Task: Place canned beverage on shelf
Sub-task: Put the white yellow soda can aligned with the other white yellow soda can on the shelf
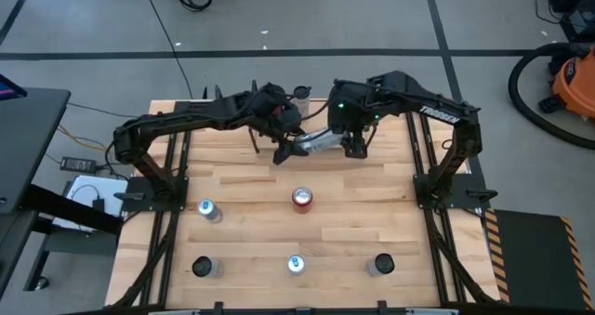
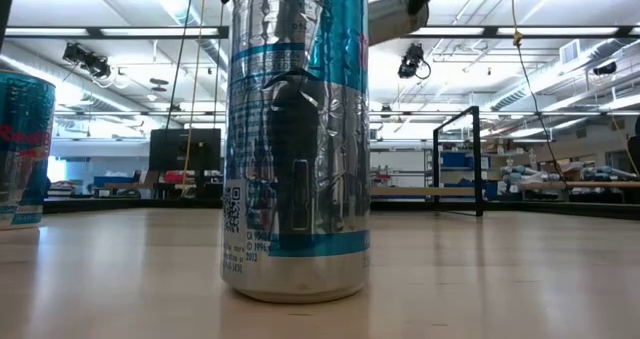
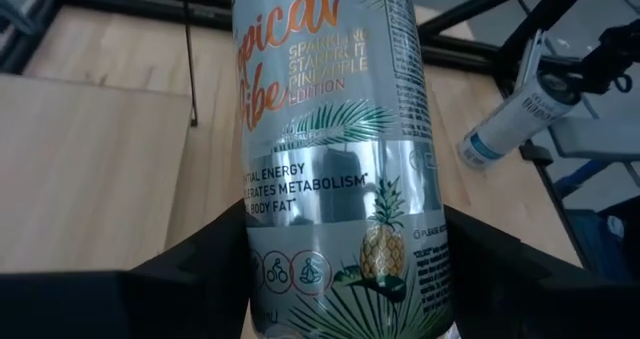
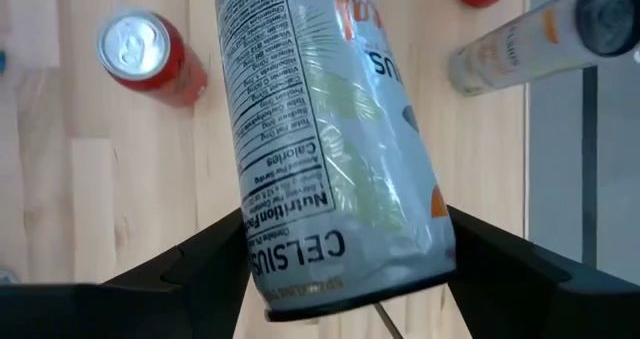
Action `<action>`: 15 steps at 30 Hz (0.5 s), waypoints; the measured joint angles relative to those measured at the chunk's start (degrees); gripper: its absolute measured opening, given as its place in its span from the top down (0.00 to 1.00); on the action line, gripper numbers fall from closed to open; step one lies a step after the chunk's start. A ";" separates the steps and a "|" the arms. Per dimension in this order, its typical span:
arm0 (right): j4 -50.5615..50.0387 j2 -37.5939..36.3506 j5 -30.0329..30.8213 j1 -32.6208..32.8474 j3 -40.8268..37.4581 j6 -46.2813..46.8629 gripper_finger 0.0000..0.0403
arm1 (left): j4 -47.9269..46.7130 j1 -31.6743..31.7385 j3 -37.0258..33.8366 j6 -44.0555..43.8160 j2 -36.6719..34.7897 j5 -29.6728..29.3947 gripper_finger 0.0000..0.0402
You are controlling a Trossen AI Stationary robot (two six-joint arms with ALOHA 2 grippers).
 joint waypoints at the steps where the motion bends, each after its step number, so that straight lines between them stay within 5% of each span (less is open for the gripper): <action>1: -0.10 -0.02 -0.08 -0.02 0.58 0.44 0.26 | 0.24 0.00 -0.02 0.06 -0.23 -0.21 0.36; 15: -0.48 -0.08 -4.62 -0.17 0.77 1.37 0.26 | 0.19 -0.43 -0.19 0.97 -1.10 -0.55 0.36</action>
